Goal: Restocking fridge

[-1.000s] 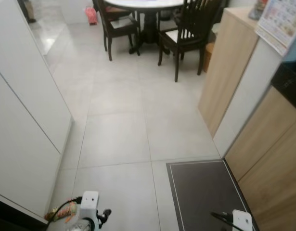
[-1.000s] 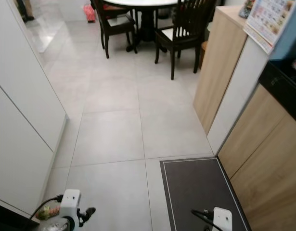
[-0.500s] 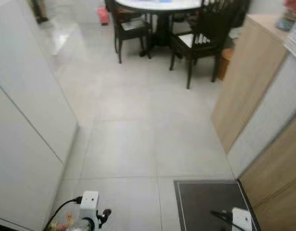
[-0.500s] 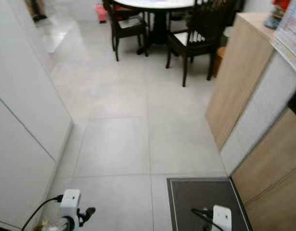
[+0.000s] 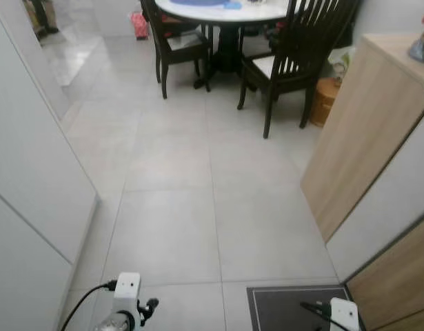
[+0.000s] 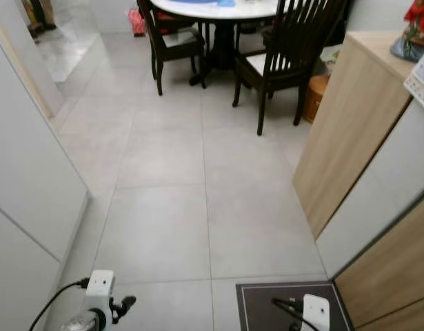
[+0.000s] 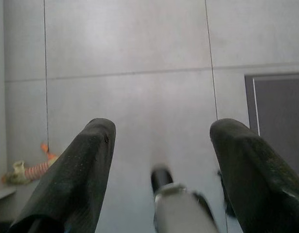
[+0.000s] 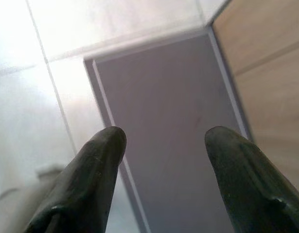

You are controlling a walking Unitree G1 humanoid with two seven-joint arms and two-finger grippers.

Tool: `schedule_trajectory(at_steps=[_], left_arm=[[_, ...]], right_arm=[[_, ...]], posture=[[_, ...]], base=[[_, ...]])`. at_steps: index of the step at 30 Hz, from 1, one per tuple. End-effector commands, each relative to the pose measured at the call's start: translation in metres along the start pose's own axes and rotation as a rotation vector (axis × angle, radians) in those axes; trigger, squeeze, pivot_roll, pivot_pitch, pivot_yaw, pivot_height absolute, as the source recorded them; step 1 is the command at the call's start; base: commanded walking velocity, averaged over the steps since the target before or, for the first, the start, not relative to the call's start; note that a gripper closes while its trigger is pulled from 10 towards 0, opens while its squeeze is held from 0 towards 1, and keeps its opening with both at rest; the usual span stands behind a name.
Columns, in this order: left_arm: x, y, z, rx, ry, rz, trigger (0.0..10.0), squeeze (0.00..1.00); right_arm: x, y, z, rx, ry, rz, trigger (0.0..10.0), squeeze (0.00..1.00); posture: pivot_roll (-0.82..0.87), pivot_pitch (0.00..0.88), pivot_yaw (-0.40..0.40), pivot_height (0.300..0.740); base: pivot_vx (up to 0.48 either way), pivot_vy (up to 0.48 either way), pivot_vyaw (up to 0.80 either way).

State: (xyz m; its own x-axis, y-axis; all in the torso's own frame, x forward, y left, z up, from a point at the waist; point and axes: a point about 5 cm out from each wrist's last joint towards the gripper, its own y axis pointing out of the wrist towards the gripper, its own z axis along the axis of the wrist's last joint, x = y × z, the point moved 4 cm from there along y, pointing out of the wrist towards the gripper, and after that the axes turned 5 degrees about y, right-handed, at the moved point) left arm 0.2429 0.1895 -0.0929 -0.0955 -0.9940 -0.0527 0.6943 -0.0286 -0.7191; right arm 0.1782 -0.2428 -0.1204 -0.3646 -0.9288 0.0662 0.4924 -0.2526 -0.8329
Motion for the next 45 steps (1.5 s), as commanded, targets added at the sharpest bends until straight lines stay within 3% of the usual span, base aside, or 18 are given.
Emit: schedule_trajectory(at_steps=[1,9,45], left_arm=[[-0.0115,-0.0031,-0.0080,-0.025,0.008,0.027,10.0,0.00],[-0.0112,-0.0030,-0.0076,-0.022,-0.001,0.028,10.0,0.00],[-0.0112,-0.0031,-0.0082,-0.023,-0.006,0.037,10.0,0.00]], right_arm=[[-0.0094,-0.0007,-0.0048,-0.010,0.016,0.018,10.0,0.00],[-0.0093,-0.0007,-0.0043,-0.005,0.021,0.019,10.0,0.00],[-0.0116,-0.0009,-0.0007,0.024,0.021,0.050,10.0,0.00]], posture=[[-0.19,0.056,0.010,0.740],[-0.19,0.058,0.008,0.740],[-0.18,0.036,0.005,0.740]], base=[[0.390,0.000,0.00],[0.352,0.000,0.00],[0.000,0.000,0.00]])
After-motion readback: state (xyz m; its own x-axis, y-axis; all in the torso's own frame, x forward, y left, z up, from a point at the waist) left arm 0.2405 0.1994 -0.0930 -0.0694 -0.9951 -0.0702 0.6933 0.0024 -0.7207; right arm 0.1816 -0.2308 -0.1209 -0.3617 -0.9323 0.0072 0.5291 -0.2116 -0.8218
